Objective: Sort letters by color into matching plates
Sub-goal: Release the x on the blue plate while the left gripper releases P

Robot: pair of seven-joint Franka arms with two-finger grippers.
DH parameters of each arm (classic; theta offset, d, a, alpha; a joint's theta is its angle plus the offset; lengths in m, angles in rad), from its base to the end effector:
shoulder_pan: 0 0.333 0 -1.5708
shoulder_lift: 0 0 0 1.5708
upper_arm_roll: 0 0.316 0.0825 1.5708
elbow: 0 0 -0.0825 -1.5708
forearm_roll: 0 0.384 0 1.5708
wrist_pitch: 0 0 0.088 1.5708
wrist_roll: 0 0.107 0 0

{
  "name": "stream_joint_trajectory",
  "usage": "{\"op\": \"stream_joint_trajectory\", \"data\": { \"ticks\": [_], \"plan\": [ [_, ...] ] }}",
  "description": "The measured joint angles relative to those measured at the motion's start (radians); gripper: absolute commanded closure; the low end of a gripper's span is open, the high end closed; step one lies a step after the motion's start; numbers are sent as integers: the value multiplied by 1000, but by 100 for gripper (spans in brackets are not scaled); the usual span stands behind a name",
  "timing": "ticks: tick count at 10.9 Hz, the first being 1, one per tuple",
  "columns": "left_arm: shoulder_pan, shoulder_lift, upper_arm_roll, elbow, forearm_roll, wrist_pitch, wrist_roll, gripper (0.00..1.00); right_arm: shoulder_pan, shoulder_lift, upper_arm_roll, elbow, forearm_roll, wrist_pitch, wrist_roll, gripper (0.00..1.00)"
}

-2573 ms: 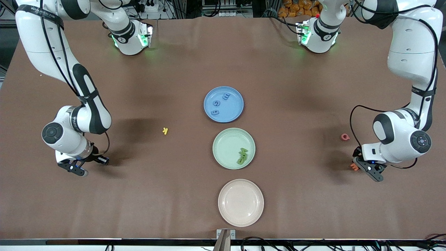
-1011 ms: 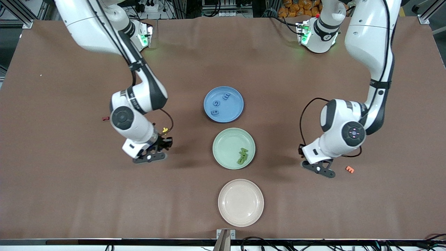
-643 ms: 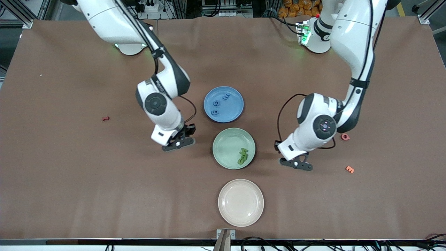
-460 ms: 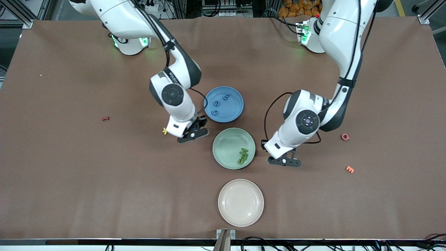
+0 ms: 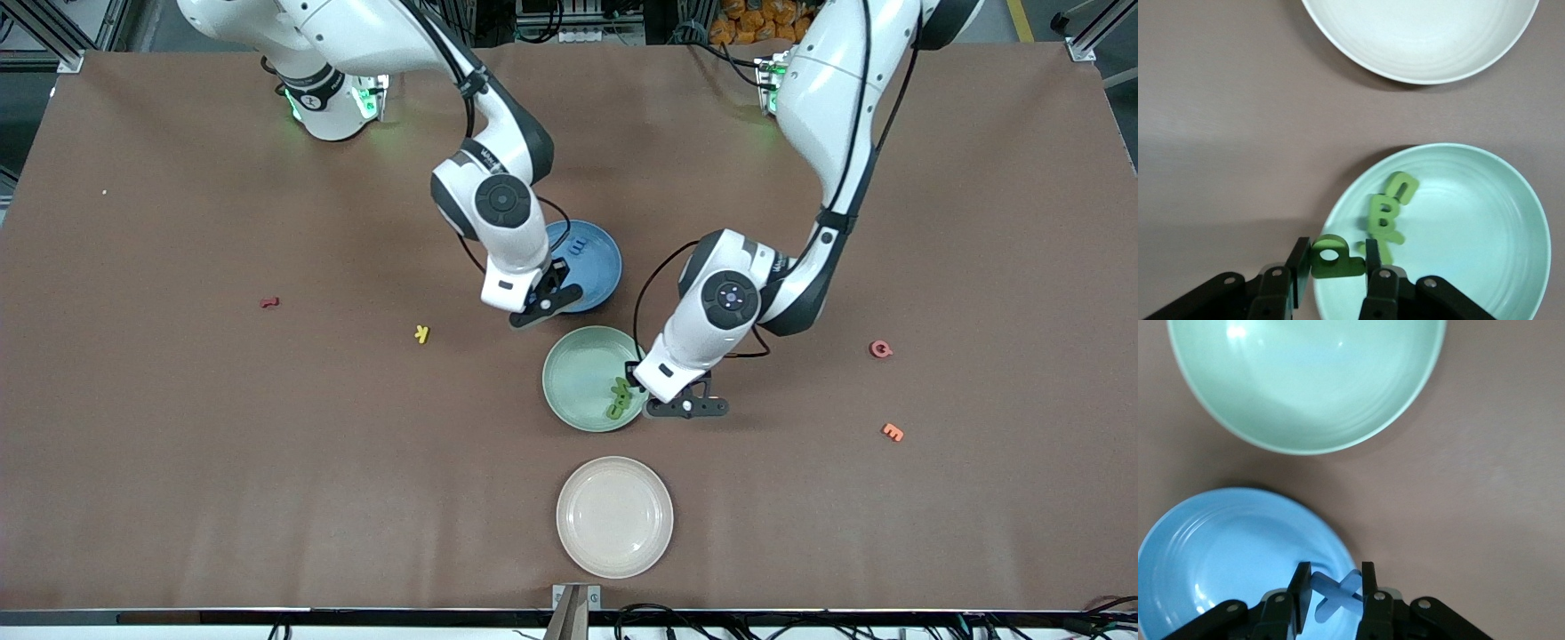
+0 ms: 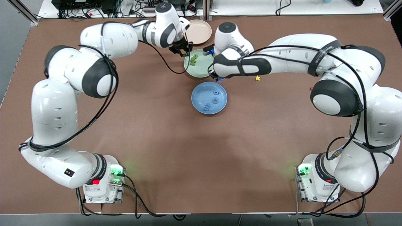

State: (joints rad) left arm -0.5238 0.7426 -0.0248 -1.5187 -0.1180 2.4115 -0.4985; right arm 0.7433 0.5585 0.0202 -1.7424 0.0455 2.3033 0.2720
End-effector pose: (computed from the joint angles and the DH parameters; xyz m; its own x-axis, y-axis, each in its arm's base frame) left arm 0.6208 -0.3766 0.2366 0.9961 0.0458 0.0754 0.0330 -0.9860 0.1633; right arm 0.4819 0.4609 0.2559 0.8968 0.4424 -0.0104 0.4416 -0.8962 -0.0434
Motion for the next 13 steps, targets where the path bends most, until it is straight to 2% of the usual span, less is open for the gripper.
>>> {"op": "stream_joint_trajectory", "data": {
  "ticks": [1, 2, 3, 5, 7, 10, 13],
  "plan": [
    [-14, 28, 0, 16, 0, 27, -32, 100, 24, 7, 0, -4, 0, 0, 15, 81],
    [-22, 50, -2, 34, 0, 46, -54, 100, 43, 15, 0, -5, 0, 0, 23, 49],
    [-27, 68, -5, 50, 0, 64, -71, 100, 59, 23, 0, -6, 0, 0, 35, 0],
    [-28, 82, -9, 62, 0, 80, -81, 100, 73, 31, 0, -6, -1, 0, 117, 0],
    [-29, 89, -17, 66, 0, 87, -95, 0, 73, 31, -3, -6, -1, 0, 158, 0],
    [-28, 95, -20, 66, 0, 94, -98, 0, 46, 28, -14, -2, -5, 2, 161, 0],
    [-28, 95, -19, 72, 0, 97, -98, 0, -59, 21, -20, 4, -10, 2, 101, 0]
  ]
}}
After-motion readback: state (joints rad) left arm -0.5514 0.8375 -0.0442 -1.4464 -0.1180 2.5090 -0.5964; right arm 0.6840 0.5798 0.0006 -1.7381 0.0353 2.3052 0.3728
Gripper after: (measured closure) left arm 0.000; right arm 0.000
